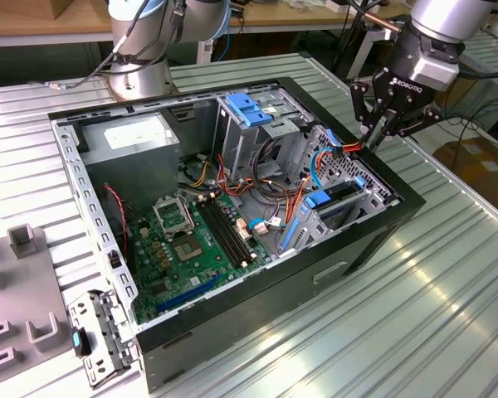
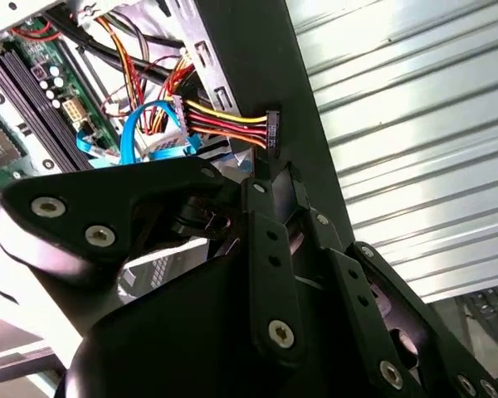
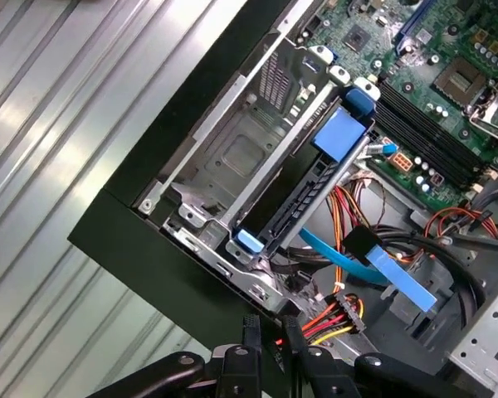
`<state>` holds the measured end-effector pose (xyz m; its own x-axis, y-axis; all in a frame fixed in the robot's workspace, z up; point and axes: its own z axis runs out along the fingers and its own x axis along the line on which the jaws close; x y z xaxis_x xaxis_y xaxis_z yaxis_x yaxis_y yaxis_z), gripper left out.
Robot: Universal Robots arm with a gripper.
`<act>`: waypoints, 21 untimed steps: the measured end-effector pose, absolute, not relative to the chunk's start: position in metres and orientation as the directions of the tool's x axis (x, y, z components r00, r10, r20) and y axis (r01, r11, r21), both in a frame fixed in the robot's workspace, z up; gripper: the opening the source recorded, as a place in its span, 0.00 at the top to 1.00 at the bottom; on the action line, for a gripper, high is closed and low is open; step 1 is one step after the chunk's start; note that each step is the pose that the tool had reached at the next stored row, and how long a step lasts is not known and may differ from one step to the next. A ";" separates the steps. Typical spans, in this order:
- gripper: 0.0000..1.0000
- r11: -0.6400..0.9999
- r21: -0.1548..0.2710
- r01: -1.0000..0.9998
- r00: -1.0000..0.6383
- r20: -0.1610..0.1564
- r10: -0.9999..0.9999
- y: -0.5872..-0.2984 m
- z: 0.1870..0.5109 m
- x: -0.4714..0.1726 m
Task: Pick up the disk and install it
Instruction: 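Insert the first disk wire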
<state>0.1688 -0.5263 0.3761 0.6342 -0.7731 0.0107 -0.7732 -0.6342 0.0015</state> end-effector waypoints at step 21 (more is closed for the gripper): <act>0.75 -0.896 0.001 -0.443 0.896 0.011 -0.443 -0.523 0.373 0.173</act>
